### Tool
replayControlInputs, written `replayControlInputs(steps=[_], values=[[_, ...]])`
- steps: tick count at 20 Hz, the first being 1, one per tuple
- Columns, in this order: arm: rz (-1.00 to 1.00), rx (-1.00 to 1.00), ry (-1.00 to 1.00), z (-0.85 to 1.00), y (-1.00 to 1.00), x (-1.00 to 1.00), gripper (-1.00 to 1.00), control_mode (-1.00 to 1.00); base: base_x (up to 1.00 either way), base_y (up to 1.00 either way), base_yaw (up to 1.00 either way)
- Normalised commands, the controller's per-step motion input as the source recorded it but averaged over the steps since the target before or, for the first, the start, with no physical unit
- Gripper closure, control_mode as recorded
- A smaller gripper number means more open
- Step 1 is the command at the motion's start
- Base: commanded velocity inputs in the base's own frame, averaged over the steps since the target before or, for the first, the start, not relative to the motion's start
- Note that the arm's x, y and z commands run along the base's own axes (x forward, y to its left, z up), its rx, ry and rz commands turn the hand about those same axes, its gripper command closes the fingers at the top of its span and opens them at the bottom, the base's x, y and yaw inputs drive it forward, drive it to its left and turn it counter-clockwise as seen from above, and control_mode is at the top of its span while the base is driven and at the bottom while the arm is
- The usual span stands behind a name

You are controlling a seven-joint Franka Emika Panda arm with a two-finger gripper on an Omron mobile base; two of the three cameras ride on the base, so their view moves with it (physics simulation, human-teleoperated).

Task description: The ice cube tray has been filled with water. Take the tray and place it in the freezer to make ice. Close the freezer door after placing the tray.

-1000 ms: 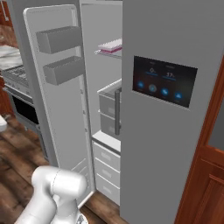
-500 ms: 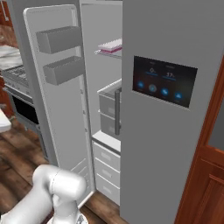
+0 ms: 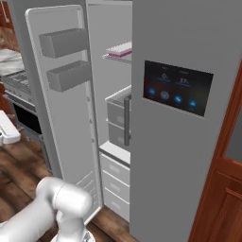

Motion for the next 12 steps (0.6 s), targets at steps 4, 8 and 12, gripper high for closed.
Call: replayControlInputs(steps=[4, 8, 12], values=[[0.00, 0.00, 0.07, 0.00, 0.00, 0.42, -1.00, -1.00, 0.00, 0.00, 0.00], [0.00, 0.00, 0.08, -0.04, 0.00, 0.43, -1.00, -1.00, 0.00, 0.00, 0.00], [0.00, 0.00, 0.01, -0.21, 0.04, 0.36, -1.00, -1.00, 0.00, 0.00, 0.00]])
